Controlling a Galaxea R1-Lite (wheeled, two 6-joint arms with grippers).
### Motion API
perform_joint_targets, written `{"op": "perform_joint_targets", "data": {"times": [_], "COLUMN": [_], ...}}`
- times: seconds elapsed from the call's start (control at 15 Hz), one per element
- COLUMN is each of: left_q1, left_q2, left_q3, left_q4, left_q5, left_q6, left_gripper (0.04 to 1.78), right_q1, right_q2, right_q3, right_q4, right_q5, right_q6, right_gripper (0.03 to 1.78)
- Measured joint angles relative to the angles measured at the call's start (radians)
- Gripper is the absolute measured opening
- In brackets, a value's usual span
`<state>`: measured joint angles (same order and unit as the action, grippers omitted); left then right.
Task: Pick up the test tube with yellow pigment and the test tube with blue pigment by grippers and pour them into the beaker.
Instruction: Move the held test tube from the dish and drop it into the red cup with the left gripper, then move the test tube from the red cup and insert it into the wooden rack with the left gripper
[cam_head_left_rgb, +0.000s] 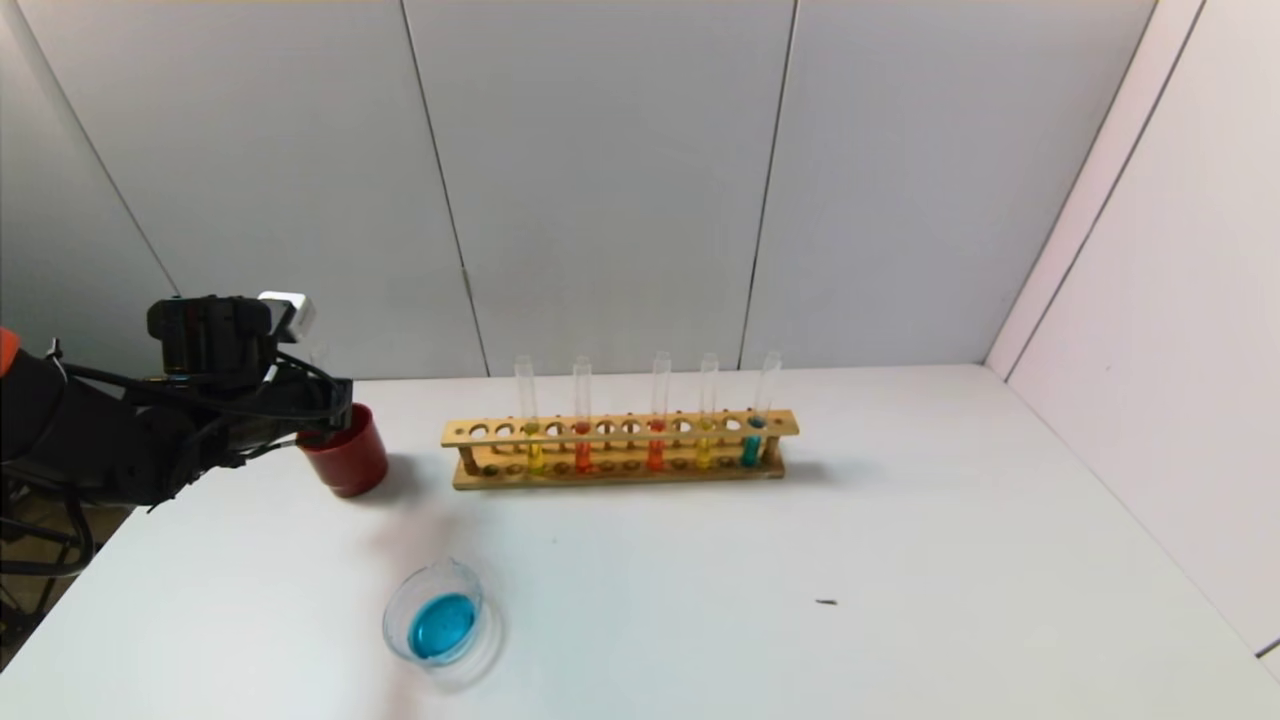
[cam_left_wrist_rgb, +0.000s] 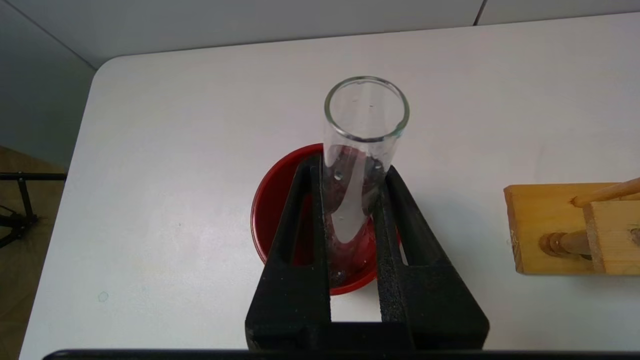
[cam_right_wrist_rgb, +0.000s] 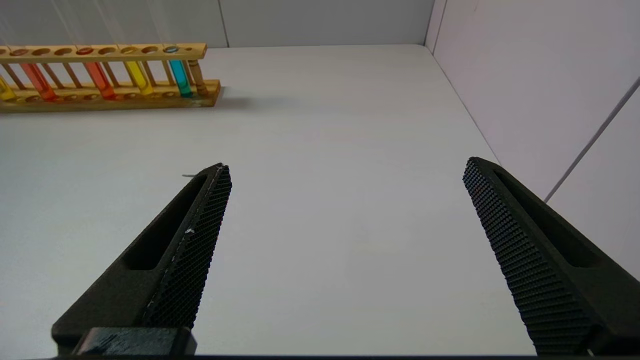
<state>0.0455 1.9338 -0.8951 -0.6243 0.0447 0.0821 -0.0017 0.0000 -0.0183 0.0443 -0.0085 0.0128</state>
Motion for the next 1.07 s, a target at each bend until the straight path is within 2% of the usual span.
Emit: {"op": "perform_joint_targets", "data": {"times": [0.13,0.27,0.6,0.73,0.87,1.07], "left_q1": [0.000,0.000,0.000,-0.007,-0.027,-0.087], "left_q2": [0.001,0.000,-0.024,-0.052,-0.092,-0.166], "left_q3": [0.009,0.015,0.026,0.037,0.060,0.123], "left_q4": [0.000,-0.004,-0.039,-0.039,-0.035,-0.033], "left_q5": [0.000,0.000,-0.002,-0.002,-0.001,0.000], "left_q6": [-0.003,-0.003,0.005,0.004,0.004,0.001], "left_gripper": [0.38,0.56,1.36,1.59,1.72,1.75], "right_q1": [0.000,0.000,0.000,0.000,0.000,0.000], "right_q2": [0.000,0.000,0.000,0.000,0.000,0.000], "right_q3": [0.000,0.000,0.000,0.000,0.000,0.000], "right_q4": [0.000,0.000,0.000,0.000,0.000,0.000], "right_q5": [0.000,-0.001,-0.001,-0.001,0.000,0.000], "right_q6": [0.000,0.000,0.000,0.000,0.000,0.000], "right_gripper": [1.70,1.70,1.70,1.70,1.70,1.70]}}
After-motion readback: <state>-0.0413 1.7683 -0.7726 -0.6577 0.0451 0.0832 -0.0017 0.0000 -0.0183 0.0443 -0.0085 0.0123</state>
